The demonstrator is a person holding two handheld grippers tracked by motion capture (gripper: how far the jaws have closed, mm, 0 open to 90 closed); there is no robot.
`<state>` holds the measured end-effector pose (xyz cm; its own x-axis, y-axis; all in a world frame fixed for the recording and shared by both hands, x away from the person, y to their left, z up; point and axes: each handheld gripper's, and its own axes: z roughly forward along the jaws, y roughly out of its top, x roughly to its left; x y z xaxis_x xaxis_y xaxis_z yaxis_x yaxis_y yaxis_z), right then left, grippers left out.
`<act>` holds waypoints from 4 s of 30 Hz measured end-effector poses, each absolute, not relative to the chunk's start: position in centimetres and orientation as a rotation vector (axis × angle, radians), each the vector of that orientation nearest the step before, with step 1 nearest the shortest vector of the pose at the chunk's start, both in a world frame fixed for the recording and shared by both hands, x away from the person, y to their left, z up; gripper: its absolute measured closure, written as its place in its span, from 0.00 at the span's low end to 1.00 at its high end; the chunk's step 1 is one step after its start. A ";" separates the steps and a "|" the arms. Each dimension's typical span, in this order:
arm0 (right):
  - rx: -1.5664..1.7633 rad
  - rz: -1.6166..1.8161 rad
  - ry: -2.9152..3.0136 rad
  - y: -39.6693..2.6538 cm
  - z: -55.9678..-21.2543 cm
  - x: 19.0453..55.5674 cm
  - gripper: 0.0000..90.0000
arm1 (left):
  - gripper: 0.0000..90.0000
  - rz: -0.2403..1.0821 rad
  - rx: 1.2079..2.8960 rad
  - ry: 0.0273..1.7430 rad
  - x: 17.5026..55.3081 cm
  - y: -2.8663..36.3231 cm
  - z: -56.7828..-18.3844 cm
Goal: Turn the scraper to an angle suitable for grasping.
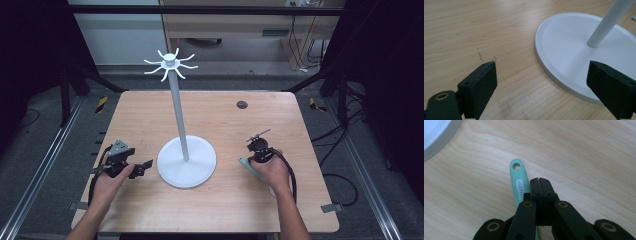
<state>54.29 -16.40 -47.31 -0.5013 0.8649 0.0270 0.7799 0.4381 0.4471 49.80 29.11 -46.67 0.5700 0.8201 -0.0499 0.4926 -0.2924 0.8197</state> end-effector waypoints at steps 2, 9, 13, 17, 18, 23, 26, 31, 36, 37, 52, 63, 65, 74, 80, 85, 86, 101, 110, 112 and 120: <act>1.408 0.607 2.514 -15.9 -47.2 54.1 1.00 | 0.10 0.492 1.957 1.054 49.8 29.2 -46.7; 1.324 0.561 2.495 -15.5 -45.8 53.5 1.00 | 0.10 0.486 1.956 1.057 49.8 29.1 -46.7; 1.322 0.552 2.500 -15.4 -45.2 53.2 0.99 | 0.10 0.483 1.953 1.060 49.9 29.1 -46.8; 1.292 0.537 2.529 -15.4 -45.1 53.0 0.97 | 0.10 0.480 1.956 1.061 49.9 29.1 -46.8; 1.285 0.528 2.536 -15.4 -45.2 53.0 0.96 | 0.10 0.480 1.955 1.062 49.9 29.1 -46.8; 1.259 0.484 2.567 -15.1 -45.4 53.1 0.91 | 0.10 0.479 1.960 1.061 49.9 29.1 -46.8; 1.239 0.463 2.592 -14.7 -45.4 53.2 0.85 | 0.10 0.478 1.964 1.056 49.9 29.0 -46.8; 1.208 0.418 2.633 -14.1 -45.5 53.4 0.79 | 0.10 0.475 1.969 1.056 49.9 29.0 -46.9; 1.176 0.376 2.658 -13.9 -45.8 53.7 0.75 | 0.10 0.473 1.973 1.054 49.9 29.0 -46.9; 1.212 0.366 2.659 -13.7 -45.8 53.7 0.74 | 0.10 0.471 1.972 1.055 49.9 29.0 -46.9; 1.234 0.325 2.678 -13.8 -46.5 54.3 0.74 | 0.10 0.467 1.983 1.049 49.9 28.8 -47.0; 1.203 0.324 2.709 -13.7 -46.8 54.6 0.79 | 0.10 0.469 1.985 1.043 49.9 28.8 -47.0; 1.207 0.322 2.709 -13.6 -46.8 54.6 0.79 | 0.10 0.467 1.985 1.044 49.9 28.8 -47.0; 1.228 0.282 2.703 -13.1 -46.7 54.6 0.80 | 0.10 0.467 1.990 1.038 49.9 28.6 -47.0; 1.221 0.269 2.696 -12.9 -46.6 54.6 0.82 | 0.10 0.464 1.989 1.039 49.9 28.6 -47.0; 1.259 0.355 2.651 -13.8 -45.6 54.4 0.82 | 0.10 0.465 1.988 1.041 50.0 28.6 -47.0; 1.254 0.386 2.635 -14.1 -45.2 54.3 0.82 | 0.10 0.465 1.988 1.041 50.0 28.6 -47.0; 1.294 0.628 2.440 -16.9 -40.3 52.7 0.83 | 0.10 0.466 1.994 1.046 49.9 28.6 -47.1; 1.301 0.741 2.361 -17.9 -38.6 52.2 0.83 | 0.10 0.465 1.995 1.045 49.9 28.6 -47.1; 1.299 0.763 2.350 -18.0 -38.3 52.1 0.83 | 0.10 0.465 1.994 1.046 49.9 28.6 -47.0; 1.291 0.804 2.326 -18.2 -37.6 51.7 0.83 | 0.10 0.465 1.994 1.046 49.9 28.6 -47.1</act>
